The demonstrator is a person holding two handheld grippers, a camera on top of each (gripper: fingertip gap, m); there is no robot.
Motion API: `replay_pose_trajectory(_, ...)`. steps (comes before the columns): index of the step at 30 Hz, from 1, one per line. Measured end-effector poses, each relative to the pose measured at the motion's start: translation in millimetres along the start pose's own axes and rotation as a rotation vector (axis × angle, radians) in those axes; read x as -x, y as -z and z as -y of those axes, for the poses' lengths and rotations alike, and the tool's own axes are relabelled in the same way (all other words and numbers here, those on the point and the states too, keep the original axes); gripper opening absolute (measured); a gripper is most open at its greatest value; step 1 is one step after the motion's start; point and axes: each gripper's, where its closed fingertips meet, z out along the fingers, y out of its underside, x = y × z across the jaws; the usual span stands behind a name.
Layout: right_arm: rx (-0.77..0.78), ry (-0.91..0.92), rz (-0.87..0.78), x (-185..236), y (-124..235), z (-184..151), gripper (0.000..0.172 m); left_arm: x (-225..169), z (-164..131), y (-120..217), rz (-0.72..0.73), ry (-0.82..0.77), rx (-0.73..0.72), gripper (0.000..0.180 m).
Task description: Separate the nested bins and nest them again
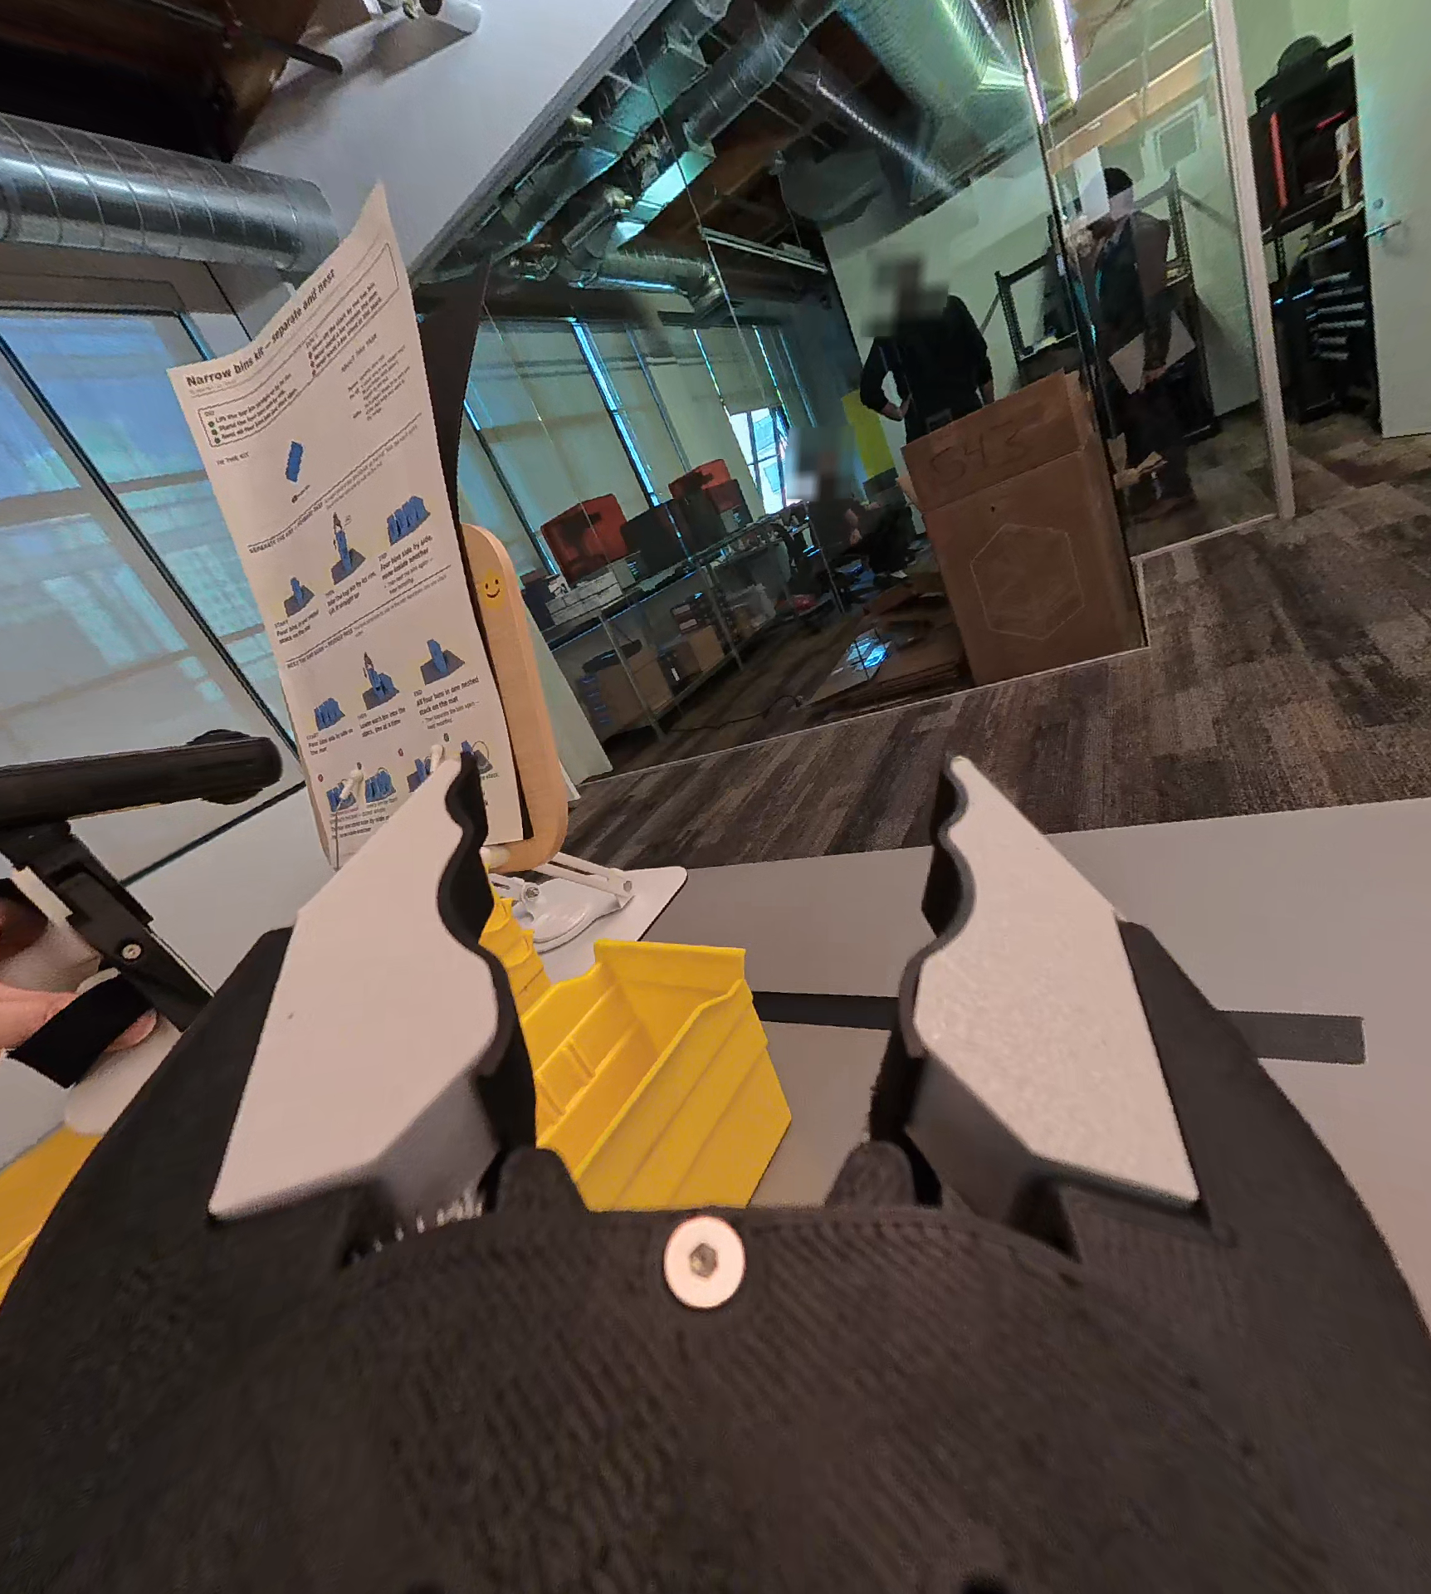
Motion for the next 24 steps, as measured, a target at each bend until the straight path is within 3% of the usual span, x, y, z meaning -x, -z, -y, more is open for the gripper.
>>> replay_pose_trajectory(24, 0.066, -0.033, 0.01, -5, -8, -19, 0.097, -2, -4, 22, -0.021, -0.025, 0.04, 0.12)
